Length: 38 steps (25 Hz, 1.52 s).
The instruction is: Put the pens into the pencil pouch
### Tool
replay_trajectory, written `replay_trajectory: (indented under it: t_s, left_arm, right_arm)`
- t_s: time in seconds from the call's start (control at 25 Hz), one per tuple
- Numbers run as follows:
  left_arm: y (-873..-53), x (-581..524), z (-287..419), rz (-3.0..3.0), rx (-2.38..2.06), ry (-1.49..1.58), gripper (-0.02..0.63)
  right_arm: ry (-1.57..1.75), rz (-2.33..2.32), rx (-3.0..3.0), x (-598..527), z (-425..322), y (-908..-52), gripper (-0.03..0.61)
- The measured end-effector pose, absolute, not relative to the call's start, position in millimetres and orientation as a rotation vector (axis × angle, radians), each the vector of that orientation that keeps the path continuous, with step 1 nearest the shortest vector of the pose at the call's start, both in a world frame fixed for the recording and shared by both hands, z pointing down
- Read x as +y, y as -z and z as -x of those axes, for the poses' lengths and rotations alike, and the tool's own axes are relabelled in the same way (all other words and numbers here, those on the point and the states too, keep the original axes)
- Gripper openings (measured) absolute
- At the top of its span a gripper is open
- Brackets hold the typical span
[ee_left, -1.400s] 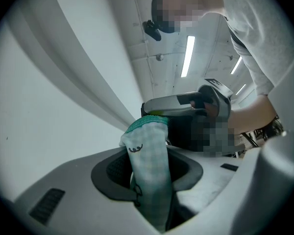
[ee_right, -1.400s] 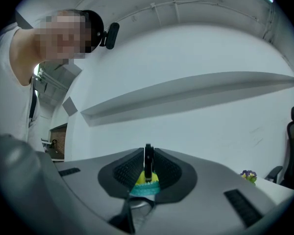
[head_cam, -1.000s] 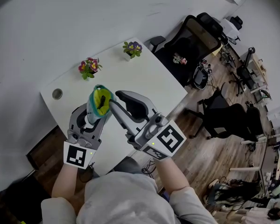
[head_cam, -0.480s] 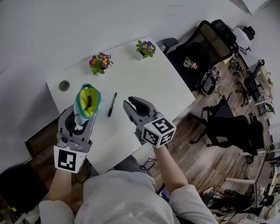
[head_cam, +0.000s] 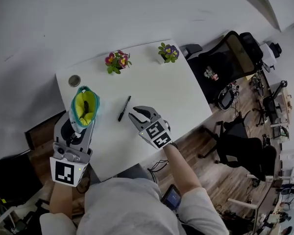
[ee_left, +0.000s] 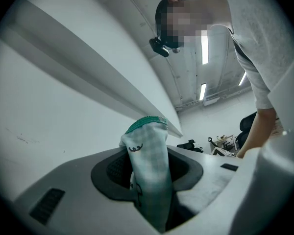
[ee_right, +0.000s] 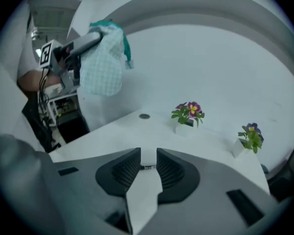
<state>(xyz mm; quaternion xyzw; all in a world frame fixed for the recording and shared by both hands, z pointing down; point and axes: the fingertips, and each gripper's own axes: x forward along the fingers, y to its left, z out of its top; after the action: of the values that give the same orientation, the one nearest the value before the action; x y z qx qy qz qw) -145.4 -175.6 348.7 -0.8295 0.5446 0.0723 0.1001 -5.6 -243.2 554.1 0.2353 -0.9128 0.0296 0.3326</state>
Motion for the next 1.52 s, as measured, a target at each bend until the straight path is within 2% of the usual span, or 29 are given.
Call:
replay_trajectory:
  t_s: [0.56,0.84,1.04,1.24,1.52]
  left_arm:
    - [-361.3,-186.2,152.4,2.355,1.774,-0.131,0.16]
    - [-363.8,-187.7,153.1,2.31,1.844,-0.113,0.16]
    - [-366.9,-187.7,155.6,2.278,1.889,-0.101,0.16]
    - [-369.2,-188.3,156.1,2.27,1.905,-0.1,0.16]
    - [-364.9,-189.1,154.5,2.275,1.887,-0.102,0.16]
  right_arm:
    - [0.541,0.176,-1.94,-245.9,10.0,-634.5,0.126]
    - [0.728,0.418,-1.78,-254.7,18.1,-653.3,0.14]
    - [0.757,0.551,-1.71,-255.8,23.7,-662.8,0.147]
    - [0.648,0.636,-1.669,-255.0,23.5,-666.3,0.138]
    - [0.506,0.633,-1.691,-251.4,24.3,-664.4,0.057]
